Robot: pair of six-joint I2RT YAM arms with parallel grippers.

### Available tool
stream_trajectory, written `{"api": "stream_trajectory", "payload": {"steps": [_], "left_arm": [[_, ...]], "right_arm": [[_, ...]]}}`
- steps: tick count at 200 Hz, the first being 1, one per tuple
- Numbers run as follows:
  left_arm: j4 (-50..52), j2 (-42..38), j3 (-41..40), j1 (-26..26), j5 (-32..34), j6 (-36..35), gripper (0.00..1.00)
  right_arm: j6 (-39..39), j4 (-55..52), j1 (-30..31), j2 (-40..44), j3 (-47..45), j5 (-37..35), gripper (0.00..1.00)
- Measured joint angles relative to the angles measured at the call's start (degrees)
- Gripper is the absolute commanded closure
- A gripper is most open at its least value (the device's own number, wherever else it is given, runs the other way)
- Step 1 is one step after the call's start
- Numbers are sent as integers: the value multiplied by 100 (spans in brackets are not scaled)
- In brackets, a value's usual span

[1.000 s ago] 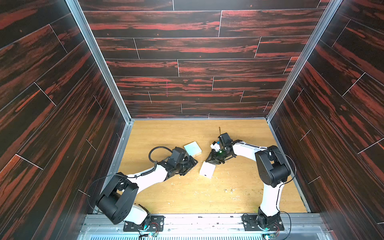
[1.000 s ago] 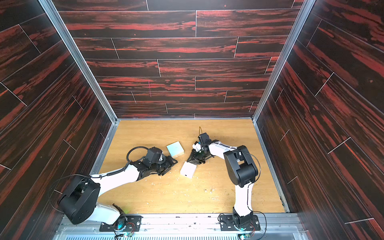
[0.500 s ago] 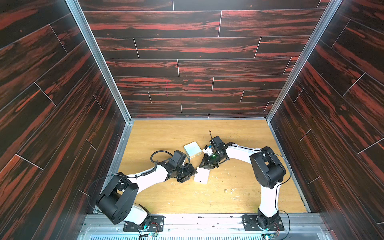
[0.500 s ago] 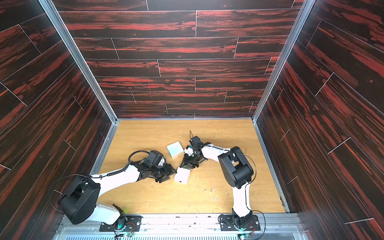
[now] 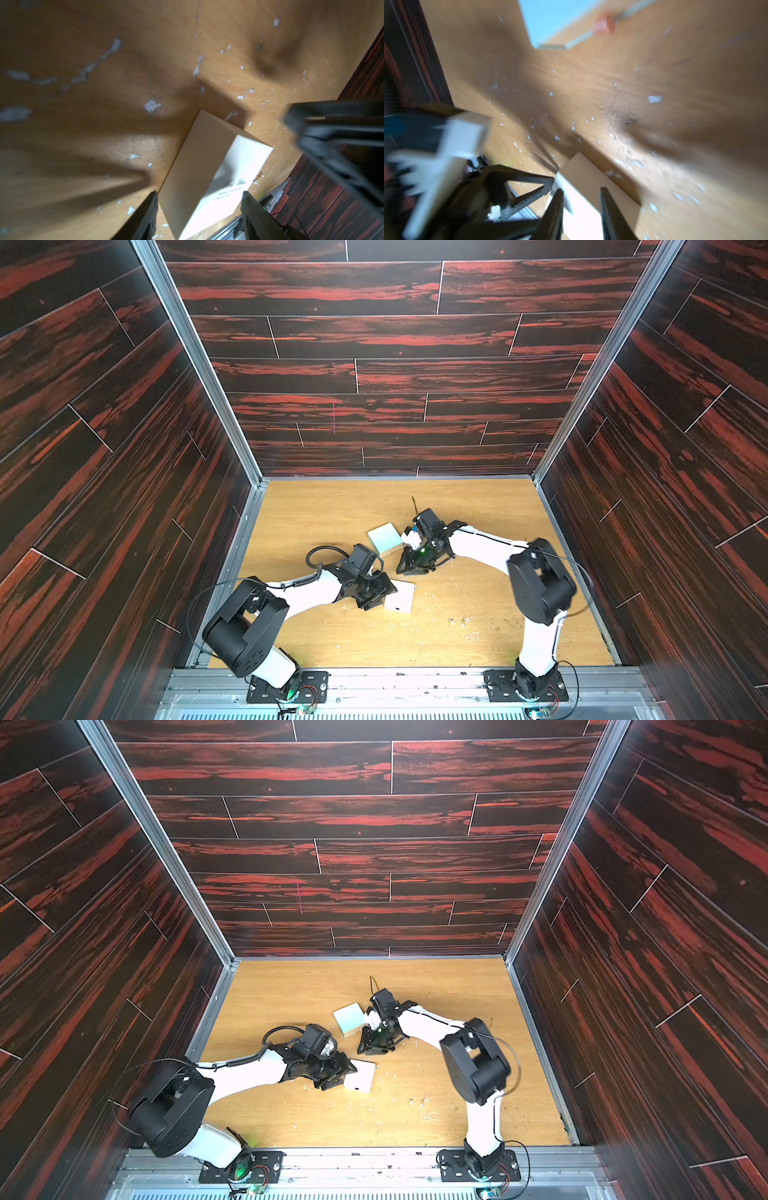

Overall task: Take out the earrings from the drawer-style jewelry box
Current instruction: Move the jewelry box to the center of the board.

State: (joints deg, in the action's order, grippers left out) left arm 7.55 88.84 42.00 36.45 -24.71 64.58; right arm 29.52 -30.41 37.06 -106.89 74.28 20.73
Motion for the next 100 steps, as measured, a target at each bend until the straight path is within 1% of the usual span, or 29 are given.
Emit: {"api": "stream_trajectory", "payload": {"steps": [33, 52, 73, 100], "left_arm": [[-168, 87, 0, 83, 0, 105, 36], [-264, 238, 4, 136, 7, 168, 39], [-369, 343, 66, 186, 2, 249, 41], [-398, 391, 122, 247, 76, 295, 42]], "right_arm": [[85, -199, 35, 1294, -787, -737, 73], [212, -544, 232, 1902, -1294, -1097, 74], [452, -953, 780, 2312, -1696, -1401, 74], [850, -1084, 1519, 2653, -2140, -1613, 76]]}}
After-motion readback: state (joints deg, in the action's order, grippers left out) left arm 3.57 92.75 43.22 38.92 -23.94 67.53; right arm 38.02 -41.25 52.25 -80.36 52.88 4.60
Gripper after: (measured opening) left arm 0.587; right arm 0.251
